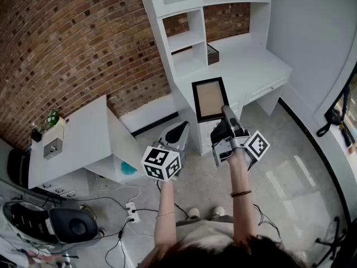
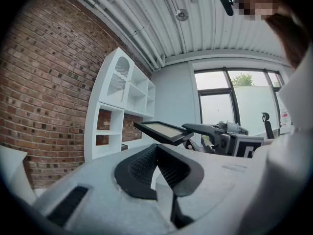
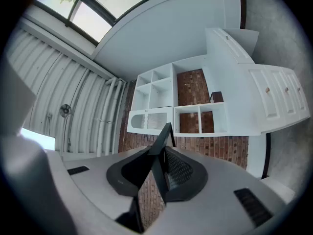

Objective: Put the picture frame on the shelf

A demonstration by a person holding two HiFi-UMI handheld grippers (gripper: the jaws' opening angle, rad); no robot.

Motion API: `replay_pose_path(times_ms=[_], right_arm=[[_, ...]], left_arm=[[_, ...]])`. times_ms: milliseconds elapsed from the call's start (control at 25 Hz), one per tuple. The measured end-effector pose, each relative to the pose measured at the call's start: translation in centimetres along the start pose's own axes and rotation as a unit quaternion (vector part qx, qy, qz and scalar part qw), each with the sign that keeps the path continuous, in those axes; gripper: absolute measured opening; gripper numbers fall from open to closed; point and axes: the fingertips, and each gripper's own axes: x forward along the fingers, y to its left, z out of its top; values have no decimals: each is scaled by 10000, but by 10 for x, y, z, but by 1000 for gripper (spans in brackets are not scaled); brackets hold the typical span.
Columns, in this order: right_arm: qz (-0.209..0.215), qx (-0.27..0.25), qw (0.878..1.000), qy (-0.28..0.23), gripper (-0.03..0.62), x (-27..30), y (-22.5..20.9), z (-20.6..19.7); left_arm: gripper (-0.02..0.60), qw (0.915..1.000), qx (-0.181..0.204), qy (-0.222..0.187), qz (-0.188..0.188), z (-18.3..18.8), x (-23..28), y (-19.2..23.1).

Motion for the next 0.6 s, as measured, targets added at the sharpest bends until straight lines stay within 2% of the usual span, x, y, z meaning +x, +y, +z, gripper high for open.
replay_pose_path(times_ms=[600], right_arm=[[37,-13,10000,35,75,6,9,9]], left_arm=[[11,10000,23,-41,-48,11,11,-6]])
